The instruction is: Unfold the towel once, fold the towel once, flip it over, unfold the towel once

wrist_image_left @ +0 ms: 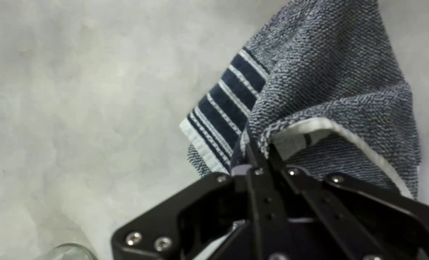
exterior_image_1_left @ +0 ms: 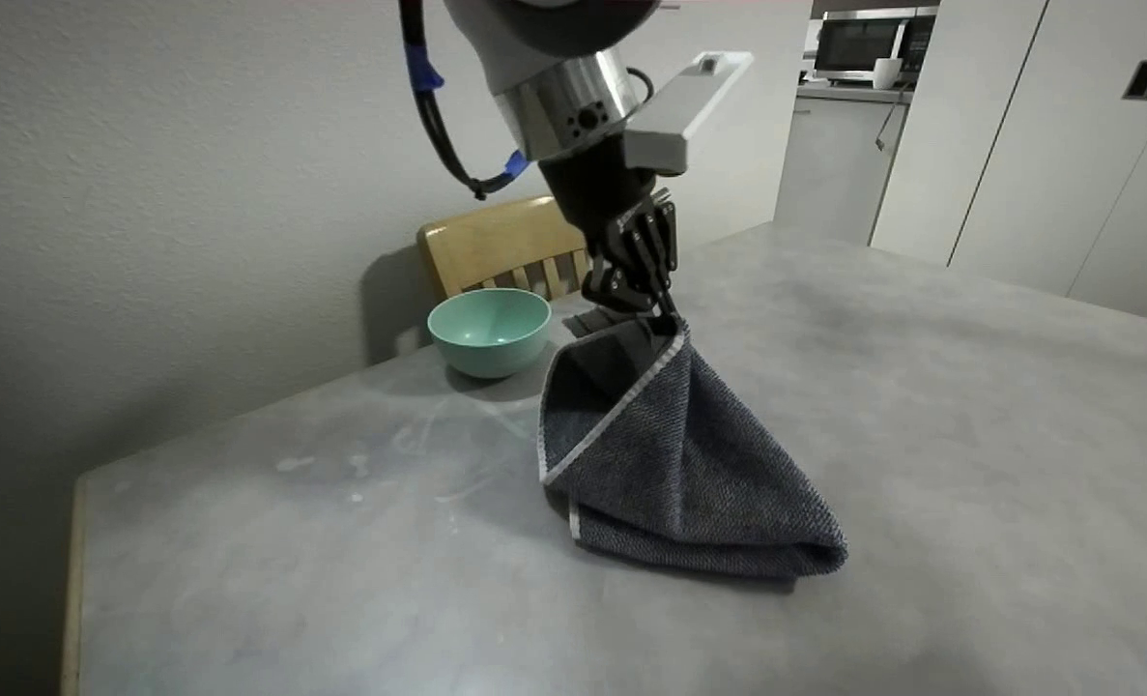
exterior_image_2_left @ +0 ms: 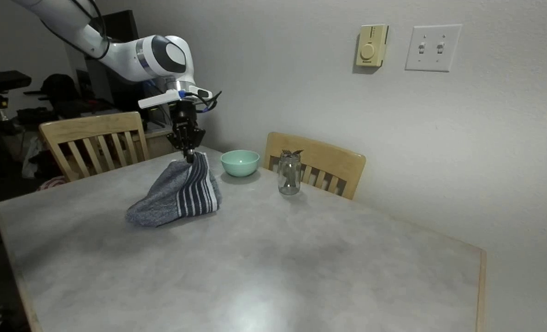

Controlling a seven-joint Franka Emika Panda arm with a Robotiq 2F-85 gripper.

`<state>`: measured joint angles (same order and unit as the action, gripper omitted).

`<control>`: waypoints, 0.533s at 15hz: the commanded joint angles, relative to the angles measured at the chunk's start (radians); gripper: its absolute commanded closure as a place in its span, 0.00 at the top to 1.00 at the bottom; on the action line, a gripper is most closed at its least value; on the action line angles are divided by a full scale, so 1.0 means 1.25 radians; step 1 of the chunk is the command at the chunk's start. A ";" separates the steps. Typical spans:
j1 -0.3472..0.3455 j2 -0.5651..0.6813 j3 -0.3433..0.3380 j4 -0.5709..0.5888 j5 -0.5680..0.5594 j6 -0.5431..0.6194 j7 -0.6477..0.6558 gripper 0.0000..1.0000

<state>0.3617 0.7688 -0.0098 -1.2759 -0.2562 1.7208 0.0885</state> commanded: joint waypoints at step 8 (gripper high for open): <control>-0.123 -0.324 -0.008 -0.440 -0.029 0.053 0.171 0.01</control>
<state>0.2418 0.5081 -0.0192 -1.6332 -0.3223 1.7424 0.1865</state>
